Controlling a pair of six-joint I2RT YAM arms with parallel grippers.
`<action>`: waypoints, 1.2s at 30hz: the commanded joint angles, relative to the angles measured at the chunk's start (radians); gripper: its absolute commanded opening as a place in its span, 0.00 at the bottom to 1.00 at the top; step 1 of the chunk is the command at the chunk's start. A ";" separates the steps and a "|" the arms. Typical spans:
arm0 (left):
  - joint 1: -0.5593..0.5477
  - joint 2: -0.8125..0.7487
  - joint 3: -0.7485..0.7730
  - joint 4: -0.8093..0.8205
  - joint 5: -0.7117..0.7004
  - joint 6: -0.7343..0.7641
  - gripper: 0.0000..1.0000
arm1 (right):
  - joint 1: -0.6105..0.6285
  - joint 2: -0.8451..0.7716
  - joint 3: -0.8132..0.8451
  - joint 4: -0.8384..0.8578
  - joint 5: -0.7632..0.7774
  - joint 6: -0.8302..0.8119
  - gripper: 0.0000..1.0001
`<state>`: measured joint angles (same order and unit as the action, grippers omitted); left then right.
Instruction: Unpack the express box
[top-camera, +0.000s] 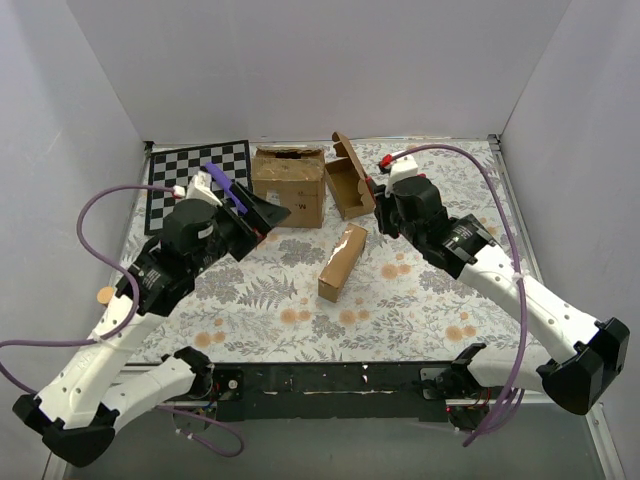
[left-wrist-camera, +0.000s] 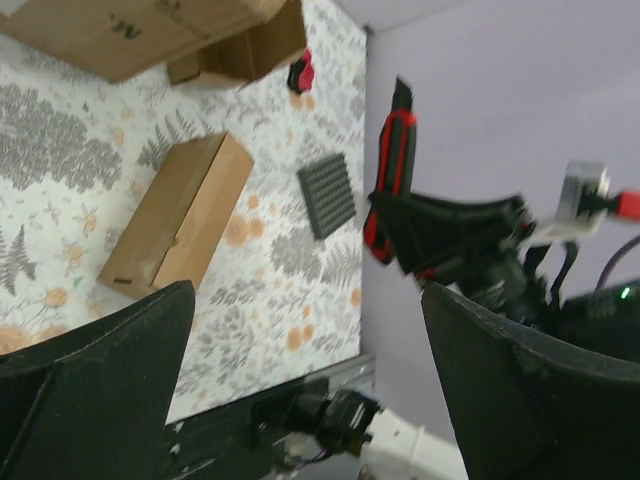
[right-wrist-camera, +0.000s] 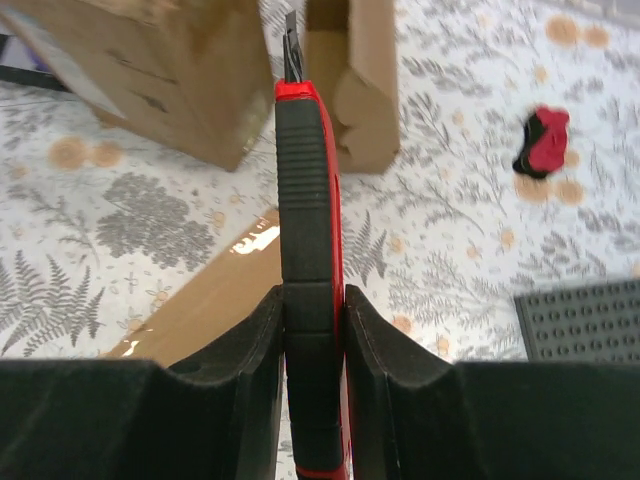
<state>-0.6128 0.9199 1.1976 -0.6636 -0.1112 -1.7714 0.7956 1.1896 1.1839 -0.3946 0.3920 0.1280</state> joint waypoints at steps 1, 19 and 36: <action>-0.013 -0.021 -0.154 0.079 0.224 0.153 0.98 | -0.075 -0.025 -0.049 0.109 -0.059 0.143 0.01; -0.350 0.235 -0.228 0.294 -0.053 0.621 0.98 | -0.076 -0.223 -0.216 0.079 0.038 0.191 0.01; -0.239 0.778 0.232 0.107 0.082 0.794 0.98 | -0.078 -0.334 -0.294 0.074 -0.019 0.176 0.01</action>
<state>-0.8532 1.6588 1.3506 -0.4957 -0.0616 -1.0458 0.7185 0.8825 0.8764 -0.3721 0.3843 0.3103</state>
